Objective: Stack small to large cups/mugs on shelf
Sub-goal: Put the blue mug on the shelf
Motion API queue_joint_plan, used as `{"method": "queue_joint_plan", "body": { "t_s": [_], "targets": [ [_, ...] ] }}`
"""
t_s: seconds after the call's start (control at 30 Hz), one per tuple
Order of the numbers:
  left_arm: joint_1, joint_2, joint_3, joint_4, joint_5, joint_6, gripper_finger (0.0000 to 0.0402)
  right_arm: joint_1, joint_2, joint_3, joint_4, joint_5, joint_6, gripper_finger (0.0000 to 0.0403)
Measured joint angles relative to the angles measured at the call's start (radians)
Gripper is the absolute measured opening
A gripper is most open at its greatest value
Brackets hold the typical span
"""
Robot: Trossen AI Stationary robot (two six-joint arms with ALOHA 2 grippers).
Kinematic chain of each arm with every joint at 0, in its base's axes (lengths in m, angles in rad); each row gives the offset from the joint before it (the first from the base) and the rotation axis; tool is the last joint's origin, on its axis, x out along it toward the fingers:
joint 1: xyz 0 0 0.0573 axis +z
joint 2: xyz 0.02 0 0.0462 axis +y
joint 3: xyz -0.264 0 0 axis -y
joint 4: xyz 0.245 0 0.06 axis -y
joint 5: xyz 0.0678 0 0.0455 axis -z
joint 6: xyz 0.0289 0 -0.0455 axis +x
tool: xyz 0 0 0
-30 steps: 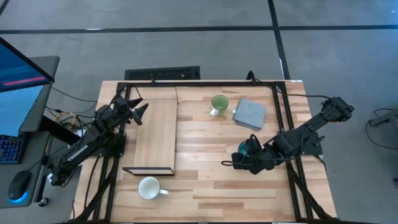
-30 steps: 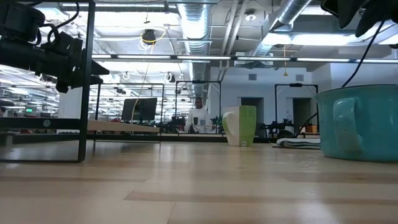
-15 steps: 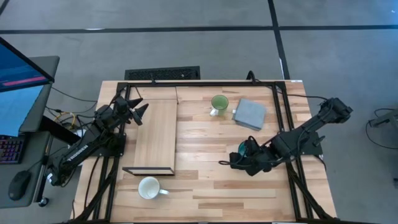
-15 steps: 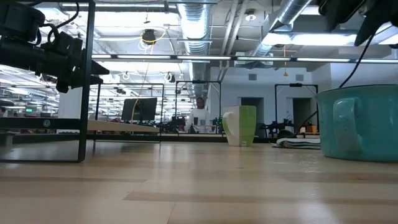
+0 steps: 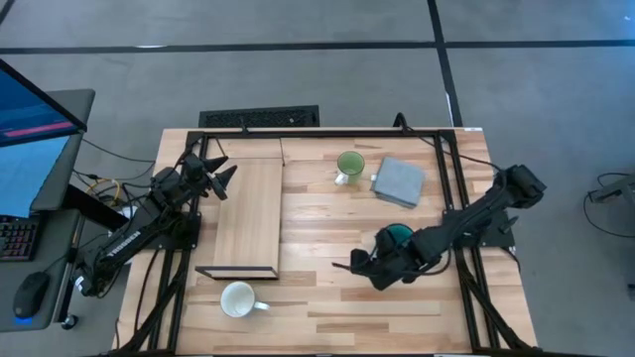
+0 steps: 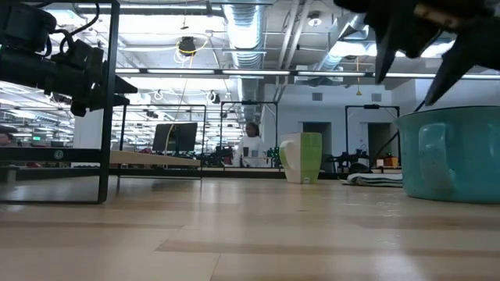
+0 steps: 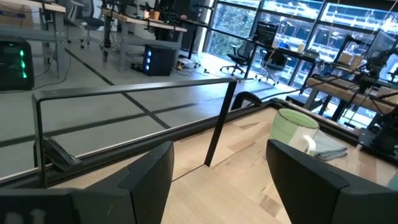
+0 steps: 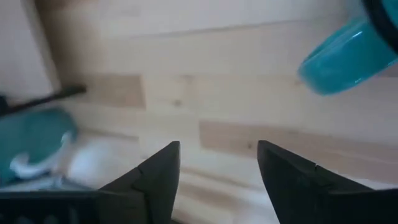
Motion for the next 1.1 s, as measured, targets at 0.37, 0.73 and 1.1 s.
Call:
{"method": "queue_joint_plan", "body": {
  "t_s": [0.37, 0.73, 1.1],
  "targets": [
    [0.0, 0.0, 0.0, 0.0, 0.001, 0.0, 0.0248, 0.02, 0.072, -0.001, 0.055, -0.025, 0.137, 0.0188],
    [0.0, 0.0, 0.0, -0.001, 0.001, 0.0, 0.0248, 0.035, 0.02, 0.0, -0.067, -0.028, 0.177, 0.0142],
    [0.0, 0.0, 0.0, -0.001, 0.001, 0.0, 0.0248, 0.028, 0.02, 0.0, -0.033, -0.029, 0.131, 0.0143]
  ]
}}
